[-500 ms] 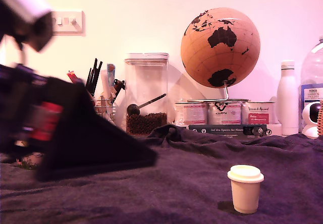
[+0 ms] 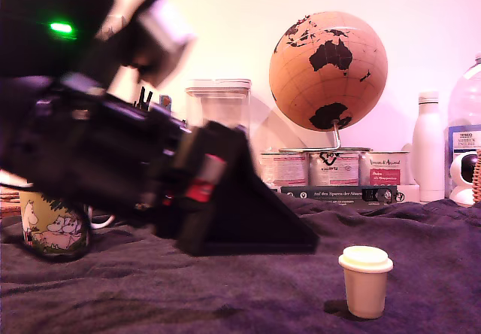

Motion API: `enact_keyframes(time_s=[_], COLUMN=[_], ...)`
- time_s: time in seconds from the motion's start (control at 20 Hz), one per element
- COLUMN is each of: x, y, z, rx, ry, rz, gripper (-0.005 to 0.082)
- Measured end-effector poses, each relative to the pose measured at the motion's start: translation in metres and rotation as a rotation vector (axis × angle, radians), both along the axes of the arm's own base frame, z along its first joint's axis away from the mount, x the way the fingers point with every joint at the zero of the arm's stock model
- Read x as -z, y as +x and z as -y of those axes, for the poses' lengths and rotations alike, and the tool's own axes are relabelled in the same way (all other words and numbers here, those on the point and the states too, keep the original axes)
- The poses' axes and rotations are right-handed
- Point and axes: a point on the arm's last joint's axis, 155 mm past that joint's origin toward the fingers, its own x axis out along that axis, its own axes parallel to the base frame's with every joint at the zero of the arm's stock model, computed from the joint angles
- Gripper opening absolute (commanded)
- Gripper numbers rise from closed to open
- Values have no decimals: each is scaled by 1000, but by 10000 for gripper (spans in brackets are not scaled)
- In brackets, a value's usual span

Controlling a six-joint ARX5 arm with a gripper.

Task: Pick up the coffee capsules on the table and drop them inside the coffee cup

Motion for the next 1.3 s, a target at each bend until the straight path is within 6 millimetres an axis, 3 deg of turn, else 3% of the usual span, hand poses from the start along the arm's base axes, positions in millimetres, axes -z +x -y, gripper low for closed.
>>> enact_keyframes(time_s=[0.35, 1.3], x=[21, 26], y=[5, 26], z=[8, 57], rx=[3, 57], ry=[103, 126], rz=[-74, -76], gripper=[569, 568])
